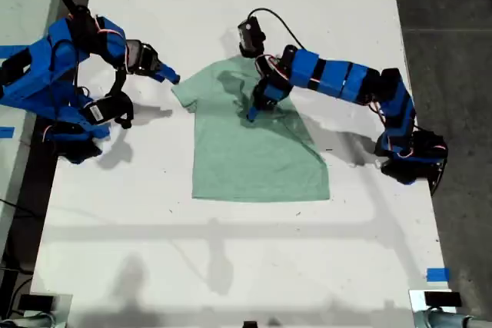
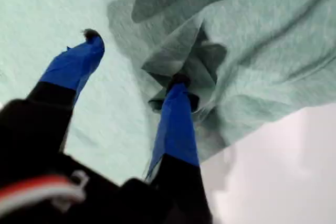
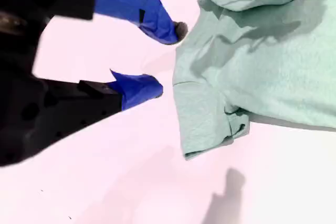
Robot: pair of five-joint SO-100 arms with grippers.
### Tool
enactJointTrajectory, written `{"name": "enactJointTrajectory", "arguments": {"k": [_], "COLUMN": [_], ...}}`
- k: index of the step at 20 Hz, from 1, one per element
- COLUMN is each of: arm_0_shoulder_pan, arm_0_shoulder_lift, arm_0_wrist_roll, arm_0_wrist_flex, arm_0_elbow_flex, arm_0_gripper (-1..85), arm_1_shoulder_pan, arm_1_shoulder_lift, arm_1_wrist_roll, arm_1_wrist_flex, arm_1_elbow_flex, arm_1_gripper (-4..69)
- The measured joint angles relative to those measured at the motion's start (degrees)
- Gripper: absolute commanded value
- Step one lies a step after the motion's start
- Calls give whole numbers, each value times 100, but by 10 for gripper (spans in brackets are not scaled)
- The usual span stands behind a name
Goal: Fold tshirt
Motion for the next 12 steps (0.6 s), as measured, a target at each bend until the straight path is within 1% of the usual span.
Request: {"name": "enactJointTrajectory", "arguments": {"k": [5, 7, 9, 12], "arm_0_shoulder_pan": [0, 44, 62, 88], "arm_0_shoulder_lift": [0, 0, 53, 114], "arm_0_wrist_roll": [0, 0, -18, -18], "arm_0_wrist_flex": [-70, -70, -70, -70], "arm_0_elbow_flex": [0, 0, 0, 0], "arm_0_gripper": [148, 157, 176, 228], "arm_1_shoulder_pan": [18, 53, 62, 26], "arm_1_shoulder_lift": [1635, 2329, 3067, 4289], "arm_1_wrist_roll": [0, -9, -9, 149], "arm_1_wrist_flex": [1011, 1301, 1362, 1371], "arm_1_elbow_flex": [88, 439, 1002, 2136], "arm_1_gripper": [217, 205, 198, 178]}}
